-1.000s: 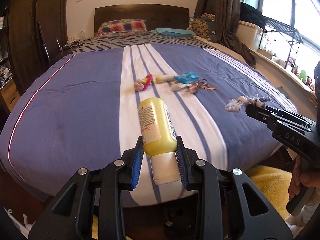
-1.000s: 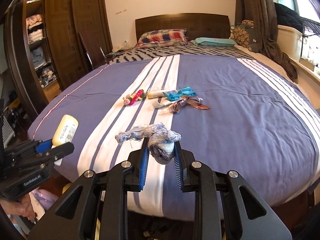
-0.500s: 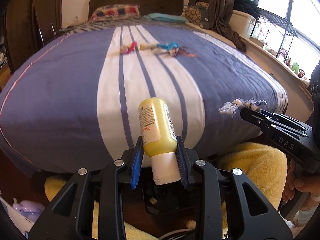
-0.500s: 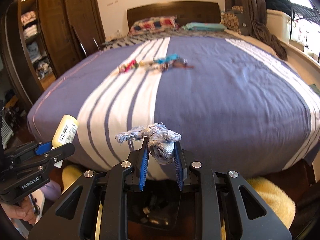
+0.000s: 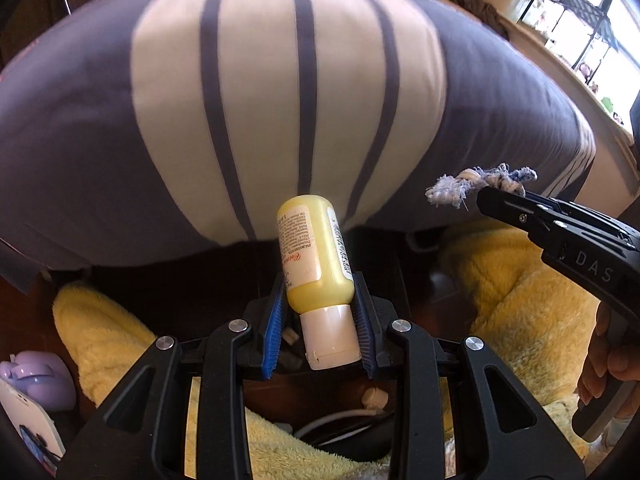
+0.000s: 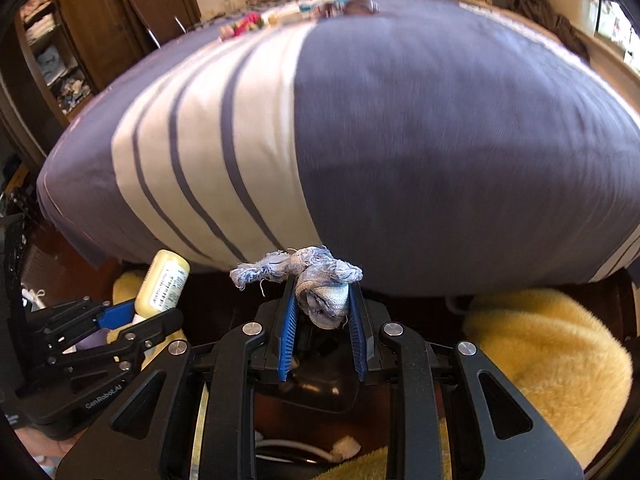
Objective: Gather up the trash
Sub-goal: 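Carry the yellow bottle and grey cloth down toward the black bin, then open both tools over the black bin to drop the bottle and cloth, then raise both tools back up toward the items on the bed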
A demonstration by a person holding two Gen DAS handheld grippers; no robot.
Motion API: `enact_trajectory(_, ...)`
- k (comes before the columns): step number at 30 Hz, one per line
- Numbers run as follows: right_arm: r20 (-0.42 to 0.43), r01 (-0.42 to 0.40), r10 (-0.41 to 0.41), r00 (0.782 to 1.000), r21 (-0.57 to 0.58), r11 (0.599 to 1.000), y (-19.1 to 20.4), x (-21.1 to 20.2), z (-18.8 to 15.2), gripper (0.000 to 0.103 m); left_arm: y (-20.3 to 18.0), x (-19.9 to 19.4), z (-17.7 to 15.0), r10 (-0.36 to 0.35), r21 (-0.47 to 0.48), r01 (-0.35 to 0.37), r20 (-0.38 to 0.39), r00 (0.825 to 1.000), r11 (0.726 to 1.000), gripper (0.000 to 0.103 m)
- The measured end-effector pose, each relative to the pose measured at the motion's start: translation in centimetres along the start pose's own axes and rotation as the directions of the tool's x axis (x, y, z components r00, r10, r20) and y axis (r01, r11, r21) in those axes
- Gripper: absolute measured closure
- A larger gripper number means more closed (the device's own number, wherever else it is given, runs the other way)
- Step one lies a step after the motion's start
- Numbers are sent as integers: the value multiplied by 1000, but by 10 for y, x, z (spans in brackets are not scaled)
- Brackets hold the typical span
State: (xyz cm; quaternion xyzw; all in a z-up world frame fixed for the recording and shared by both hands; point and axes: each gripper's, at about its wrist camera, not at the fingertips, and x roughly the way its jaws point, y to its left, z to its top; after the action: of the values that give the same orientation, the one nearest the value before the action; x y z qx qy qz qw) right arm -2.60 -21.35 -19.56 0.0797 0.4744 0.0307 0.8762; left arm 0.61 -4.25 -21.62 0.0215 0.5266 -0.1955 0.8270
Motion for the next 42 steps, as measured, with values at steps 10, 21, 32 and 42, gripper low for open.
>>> enact_trajectory(10,-163,-42,52,985,63,997,-10,61,-21,78,6,58,-7,-38,-24,35,-154,987,999,73)
enact_trajectory(21,-238,-31,50,970,82,996,-6,89,-15,76,3,90,-10,-51,-20,47,-242,969,999,72)
enact_trajectory(32,-191,-34,55,980,112,993,-15,75,-1,54,8,73,-2,-5,-18,2,-202,979,1000,50)
enact_trajectory(42,-18,45,-44,999,103,994,-21,20,15,7,13,8,20,68,-12,-68,-26,997,998,19)
